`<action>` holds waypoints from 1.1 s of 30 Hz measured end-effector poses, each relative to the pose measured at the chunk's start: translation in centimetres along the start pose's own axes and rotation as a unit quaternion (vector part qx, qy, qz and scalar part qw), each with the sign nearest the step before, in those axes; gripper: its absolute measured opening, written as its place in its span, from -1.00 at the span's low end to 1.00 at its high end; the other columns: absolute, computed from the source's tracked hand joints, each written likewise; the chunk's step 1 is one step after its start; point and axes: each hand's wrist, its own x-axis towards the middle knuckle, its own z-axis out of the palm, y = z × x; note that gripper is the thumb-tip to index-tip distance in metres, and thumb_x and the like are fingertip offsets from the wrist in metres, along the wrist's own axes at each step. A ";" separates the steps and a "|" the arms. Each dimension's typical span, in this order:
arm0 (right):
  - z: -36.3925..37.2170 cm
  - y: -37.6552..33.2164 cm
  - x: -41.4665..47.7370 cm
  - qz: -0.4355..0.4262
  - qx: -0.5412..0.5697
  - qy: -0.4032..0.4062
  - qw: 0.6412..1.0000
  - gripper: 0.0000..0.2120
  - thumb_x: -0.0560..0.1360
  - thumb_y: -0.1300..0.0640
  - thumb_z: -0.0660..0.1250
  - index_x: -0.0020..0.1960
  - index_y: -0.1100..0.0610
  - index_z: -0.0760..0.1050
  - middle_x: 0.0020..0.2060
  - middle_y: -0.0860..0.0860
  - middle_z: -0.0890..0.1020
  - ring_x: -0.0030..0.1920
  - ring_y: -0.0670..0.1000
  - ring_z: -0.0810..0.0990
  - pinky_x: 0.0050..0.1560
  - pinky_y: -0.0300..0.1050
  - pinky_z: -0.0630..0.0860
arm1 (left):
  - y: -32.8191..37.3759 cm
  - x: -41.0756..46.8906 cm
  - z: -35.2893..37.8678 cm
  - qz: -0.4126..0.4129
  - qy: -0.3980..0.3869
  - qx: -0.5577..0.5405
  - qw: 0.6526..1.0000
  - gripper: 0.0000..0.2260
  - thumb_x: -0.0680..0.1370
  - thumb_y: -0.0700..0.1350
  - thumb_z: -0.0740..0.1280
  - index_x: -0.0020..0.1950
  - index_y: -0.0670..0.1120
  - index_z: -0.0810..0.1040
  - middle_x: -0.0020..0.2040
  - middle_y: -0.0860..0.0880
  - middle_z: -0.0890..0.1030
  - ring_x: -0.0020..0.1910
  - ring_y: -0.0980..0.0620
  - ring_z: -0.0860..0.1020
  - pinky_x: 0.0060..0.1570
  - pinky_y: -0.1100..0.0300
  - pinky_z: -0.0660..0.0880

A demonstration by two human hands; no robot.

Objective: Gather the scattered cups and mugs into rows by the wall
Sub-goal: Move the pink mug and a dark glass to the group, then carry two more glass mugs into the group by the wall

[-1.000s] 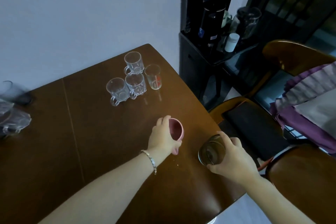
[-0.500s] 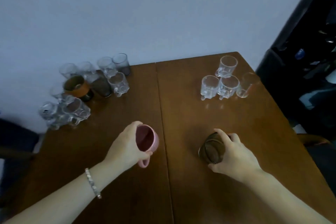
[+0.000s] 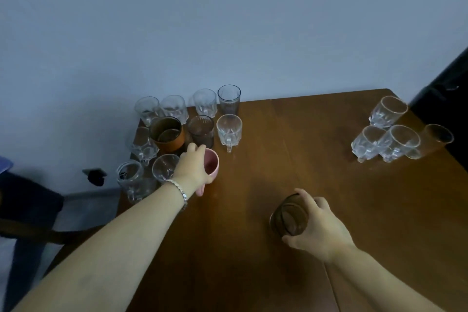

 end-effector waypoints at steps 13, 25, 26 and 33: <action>1.6 -12.4 13.9 -0.023 -0.064 -0.001 0.998 0.01 0.28 -0.06 0.50 0.51 -0.14 -0.08 0.42 0.12 0.20 0.37 0.20 0.30 0.25 0.07 0.47 | -2.1 3.6 1.6 0.001 -0.045 0.019 0.999 -0.24 0.39 -0.06 0.50 0.49 -0.06 0.17 0.40 -0.10 0.26 0.36 -0.15 0.33 0.25 0.03 0.46; -0.6 -4.7 9.9 0.005 -0.066 -0.082 0.994 -0.36 0.49 0.00 0.36 0.48 0.10 0.19 0.39 0.09 0.40 0.33 0.10 0.45 0.25 -0.07 0.46 | 0.9 0.5 1.5 0.017 -0.018 0.131 0.991 -0.28 0.53 -0.02 0.32 0.54 -0.11 -0.03 0.53 -0.16 0.12 0.52 -0.18 0.10 0.36 0.01 0.35; -1.3 -3.1 9.3 0.003 -0.060 -0.101 0.993 -0.47 0.51 -0.01 0.33 0.43 0.08 0.29 0.36 0.07 0.44 0.30 0.08 0.47 0.23 -0.09 0.47 | 1.8 -0.4 1.3 0.032 -0.001 0.154 0.988 -0.32 0.54 -0.01 0.29 0.54 -0.11 -0.01 0.54 -0.16 0.12 0.53 -0.18 0.09 0.40 0.00 0.29; -8.3 9.0 6.5 0.027 -0.091 -0.097 0.991 -0.61 0.53 0.02 0.30 0.33 0.07 0.42 0.24 0.05 0.54 0.20 0.07 0.54 0.22 -0.05 0.51 | 13.1 -4.0 2.1 0.171 -0.028 0.127 0.977 -0.66 0.59 0.00 0.18 0.34 -0.03 0.44 0.27 0.00 0.53 0.26 0.02 0.48 0.18 0.16 0.46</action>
